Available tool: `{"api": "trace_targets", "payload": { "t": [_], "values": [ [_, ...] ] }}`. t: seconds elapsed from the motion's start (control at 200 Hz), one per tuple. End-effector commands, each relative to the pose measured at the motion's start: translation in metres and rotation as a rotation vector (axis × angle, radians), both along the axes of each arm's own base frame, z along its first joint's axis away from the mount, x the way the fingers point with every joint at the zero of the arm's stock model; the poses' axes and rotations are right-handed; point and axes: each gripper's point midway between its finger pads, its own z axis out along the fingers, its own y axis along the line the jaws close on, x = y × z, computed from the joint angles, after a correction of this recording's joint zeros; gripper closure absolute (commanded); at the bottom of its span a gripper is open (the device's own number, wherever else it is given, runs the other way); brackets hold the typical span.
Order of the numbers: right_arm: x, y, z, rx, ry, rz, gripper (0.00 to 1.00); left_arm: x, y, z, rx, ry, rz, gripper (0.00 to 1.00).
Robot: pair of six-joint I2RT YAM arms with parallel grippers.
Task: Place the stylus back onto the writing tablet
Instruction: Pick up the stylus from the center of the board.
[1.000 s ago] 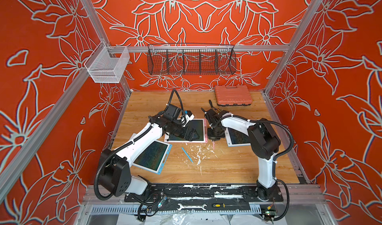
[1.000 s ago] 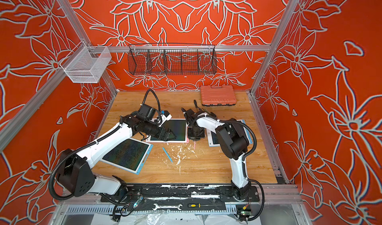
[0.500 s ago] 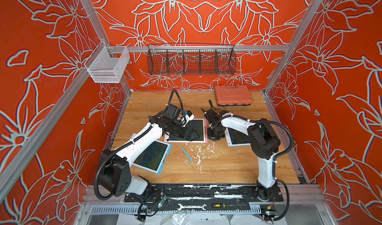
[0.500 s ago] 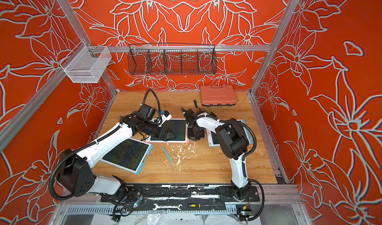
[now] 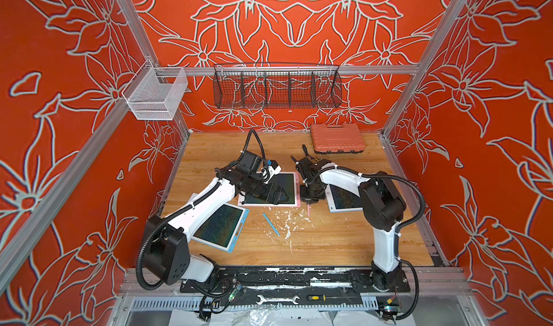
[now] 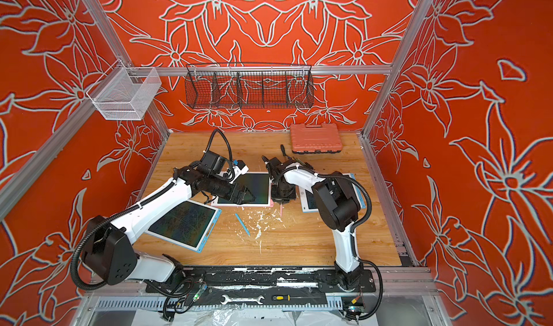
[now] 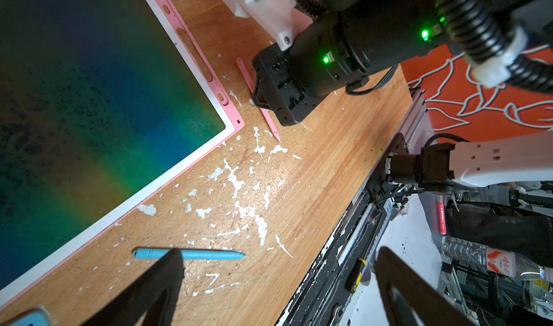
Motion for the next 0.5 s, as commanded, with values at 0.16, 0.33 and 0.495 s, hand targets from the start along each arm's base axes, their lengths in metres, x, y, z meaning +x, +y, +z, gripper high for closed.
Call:
{"api": "trace_targets", "payload": {
  "t": [0.16, 0.33, 0.495],
  "values": [
    [0.001, 0.002, 0.004, 0.0, 0.001, -0.012, 0.88, -0.003, -0.001, -0.003, 0.006, -0.004, -0.015, 0.03],
    [0.005, 0.003, 0.01, 0.001, -0.014, -0.013, 0.88, -0.003, -0.001, -0.004, 0.007, -0.002, -0.015, 0.03],
    [0.008, 0.006, 0.014, 0.016, -0.029, -0.017, 0.88, -0.003, -0.001, -0.003, 0.006, -0.003, -0.014, 0.03]
  ]
}}
